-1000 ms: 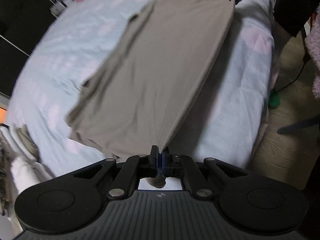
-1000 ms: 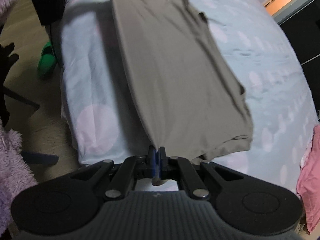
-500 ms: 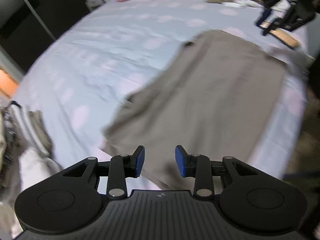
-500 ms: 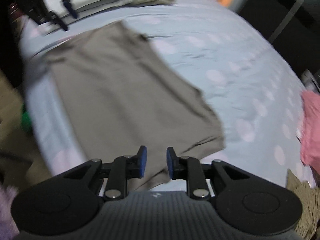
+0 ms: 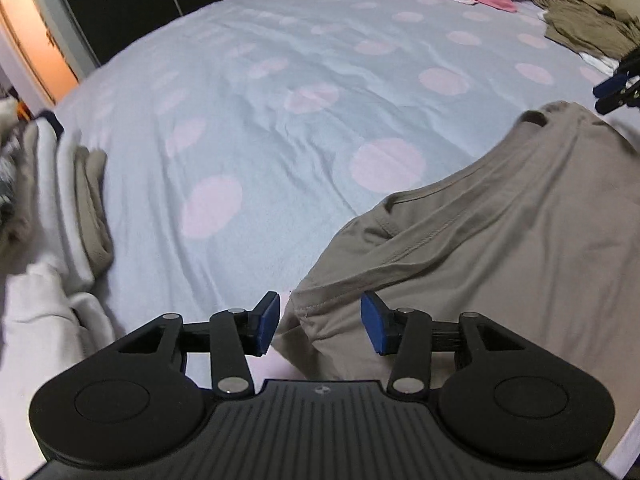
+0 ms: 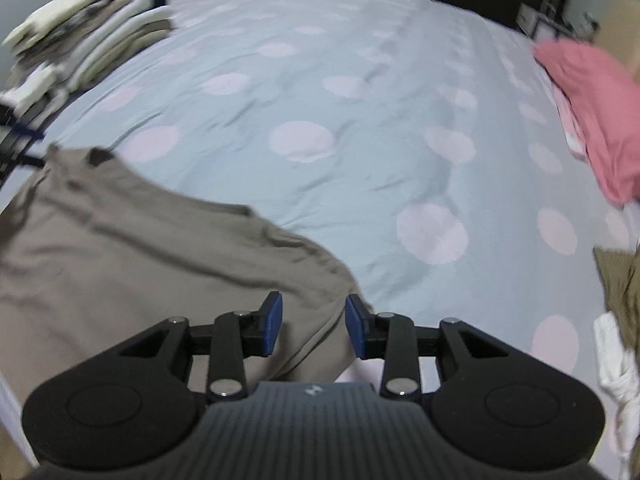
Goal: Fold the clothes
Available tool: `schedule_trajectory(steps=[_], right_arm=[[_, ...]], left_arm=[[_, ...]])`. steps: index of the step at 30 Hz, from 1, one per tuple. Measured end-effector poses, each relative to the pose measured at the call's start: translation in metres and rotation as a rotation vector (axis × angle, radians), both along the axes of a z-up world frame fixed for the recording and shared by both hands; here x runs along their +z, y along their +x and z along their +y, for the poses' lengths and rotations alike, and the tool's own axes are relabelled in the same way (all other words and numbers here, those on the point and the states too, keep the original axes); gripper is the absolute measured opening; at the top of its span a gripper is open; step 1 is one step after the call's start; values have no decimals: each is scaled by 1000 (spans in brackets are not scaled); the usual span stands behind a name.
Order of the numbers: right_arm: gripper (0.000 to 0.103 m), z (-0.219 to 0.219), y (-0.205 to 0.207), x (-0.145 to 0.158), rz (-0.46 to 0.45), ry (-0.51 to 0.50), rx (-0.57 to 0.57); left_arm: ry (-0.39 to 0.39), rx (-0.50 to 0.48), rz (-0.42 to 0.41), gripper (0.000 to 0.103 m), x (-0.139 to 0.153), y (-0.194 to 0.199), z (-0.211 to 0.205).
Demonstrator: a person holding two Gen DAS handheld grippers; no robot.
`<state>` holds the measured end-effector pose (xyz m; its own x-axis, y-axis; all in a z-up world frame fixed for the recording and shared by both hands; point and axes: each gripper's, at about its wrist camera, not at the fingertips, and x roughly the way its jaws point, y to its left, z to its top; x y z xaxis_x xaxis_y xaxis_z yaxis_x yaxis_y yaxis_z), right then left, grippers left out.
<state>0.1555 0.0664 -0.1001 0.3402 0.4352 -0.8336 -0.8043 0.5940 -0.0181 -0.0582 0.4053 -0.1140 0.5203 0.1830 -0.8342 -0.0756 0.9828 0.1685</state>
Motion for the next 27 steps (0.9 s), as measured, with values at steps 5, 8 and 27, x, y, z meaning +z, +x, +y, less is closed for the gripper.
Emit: schedule_trajectory(steps=[5,8,27], right_arm=[[35,4,27,-21,100,38,-71],[8,2,32,-25,136,82,-99],[32,-24,21,12,115,169,-113]], left_arm=[[-123,58,-20,16,-8,6,14],[-172,79,-63,1,-4,4,18],[-112,125,-125,41,21,-1,0]])
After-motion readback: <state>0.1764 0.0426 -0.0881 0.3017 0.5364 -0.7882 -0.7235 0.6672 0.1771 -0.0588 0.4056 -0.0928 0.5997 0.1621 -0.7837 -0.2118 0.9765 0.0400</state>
